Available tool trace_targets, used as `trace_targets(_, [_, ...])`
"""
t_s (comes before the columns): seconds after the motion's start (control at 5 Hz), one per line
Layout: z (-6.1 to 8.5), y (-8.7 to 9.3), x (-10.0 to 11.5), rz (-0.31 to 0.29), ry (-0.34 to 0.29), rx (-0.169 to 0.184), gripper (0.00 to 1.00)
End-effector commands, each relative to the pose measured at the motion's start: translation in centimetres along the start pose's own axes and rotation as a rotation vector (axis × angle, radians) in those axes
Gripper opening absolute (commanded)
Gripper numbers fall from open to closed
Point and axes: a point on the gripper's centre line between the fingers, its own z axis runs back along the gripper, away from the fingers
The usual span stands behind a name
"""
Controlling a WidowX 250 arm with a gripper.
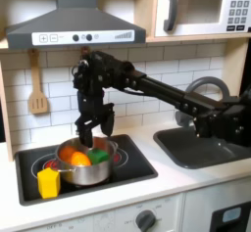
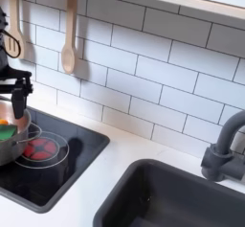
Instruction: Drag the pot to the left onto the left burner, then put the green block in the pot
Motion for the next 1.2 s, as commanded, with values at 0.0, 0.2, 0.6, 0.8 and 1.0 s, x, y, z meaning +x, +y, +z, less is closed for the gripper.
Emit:
trace_targets(0.0, [0.1, -0.6, -0.2, -0.006, 0.0, -0.016, 1.0])
trace_targets(0.2, [-0.3, -1.4, -0.6, -0.022, 0.01, -0.026, 1.0])
trace_targets(0.6, [0.3, -2.9, -1.7, -0.058, -0.007, -0.035, 1.0])
trace_targets(0.8, [0.1, -3.3, -2.0, -0.066, -0.001, -0.032, 1.0])
trace_targets(1.0, [0.2, -4.3, -2.7, -0.087, -0.003, -0.039, 1.0])
